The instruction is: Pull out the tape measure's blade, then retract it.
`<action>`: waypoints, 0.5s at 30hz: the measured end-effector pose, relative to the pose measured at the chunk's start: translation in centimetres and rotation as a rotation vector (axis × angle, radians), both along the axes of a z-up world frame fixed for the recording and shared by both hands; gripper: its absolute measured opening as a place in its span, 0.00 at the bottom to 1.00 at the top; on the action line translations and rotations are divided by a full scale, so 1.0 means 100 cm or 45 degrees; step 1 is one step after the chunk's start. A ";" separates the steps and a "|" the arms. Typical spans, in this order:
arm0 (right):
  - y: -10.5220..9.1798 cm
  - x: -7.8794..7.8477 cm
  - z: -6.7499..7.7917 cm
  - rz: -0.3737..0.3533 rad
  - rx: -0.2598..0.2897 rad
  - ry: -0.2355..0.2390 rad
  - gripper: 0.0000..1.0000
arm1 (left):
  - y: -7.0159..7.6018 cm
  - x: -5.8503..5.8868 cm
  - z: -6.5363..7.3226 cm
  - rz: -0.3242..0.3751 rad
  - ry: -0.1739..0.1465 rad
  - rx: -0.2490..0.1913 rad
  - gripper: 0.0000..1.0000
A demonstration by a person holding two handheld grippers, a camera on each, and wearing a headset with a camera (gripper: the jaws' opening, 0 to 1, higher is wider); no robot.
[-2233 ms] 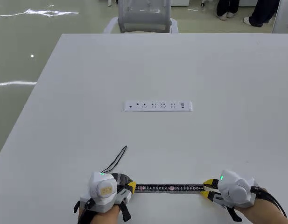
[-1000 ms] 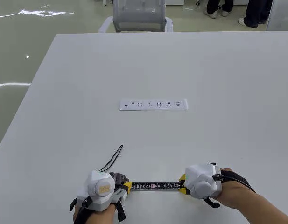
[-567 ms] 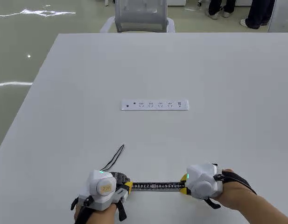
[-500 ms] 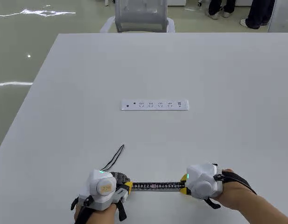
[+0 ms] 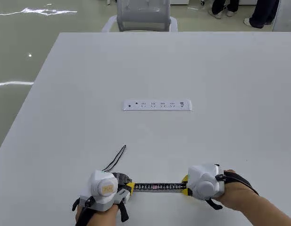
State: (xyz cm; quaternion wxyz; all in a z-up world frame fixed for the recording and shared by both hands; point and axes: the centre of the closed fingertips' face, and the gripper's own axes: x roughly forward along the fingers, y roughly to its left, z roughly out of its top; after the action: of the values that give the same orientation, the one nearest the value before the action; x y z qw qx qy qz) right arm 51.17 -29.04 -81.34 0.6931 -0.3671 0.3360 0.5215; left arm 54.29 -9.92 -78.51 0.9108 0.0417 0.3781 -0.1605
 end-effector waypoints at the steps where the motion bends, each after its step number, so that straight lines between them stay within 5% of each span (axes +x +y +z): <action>1: 0.001 0.000 0.000 -0.001 -0.001 0.000 0.12 | 0.000 0.000 0.000 0.000 0.001 0.000 0.58; 15: 0.014 0.002 -0.001 0.004 0.002 0.007 0.12 | 0.000 0.001 0.000 0.000 0.003 -0.003 0.58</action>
State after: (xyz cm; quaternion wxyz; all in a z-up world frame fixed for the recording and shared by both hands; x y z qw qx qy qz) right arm 51.36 -27.63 -81.40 0.6915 -0.3657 0.3370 0.5239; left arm 54.35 -9.90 -78.54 0.9105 0.0403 0.3789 -0.1610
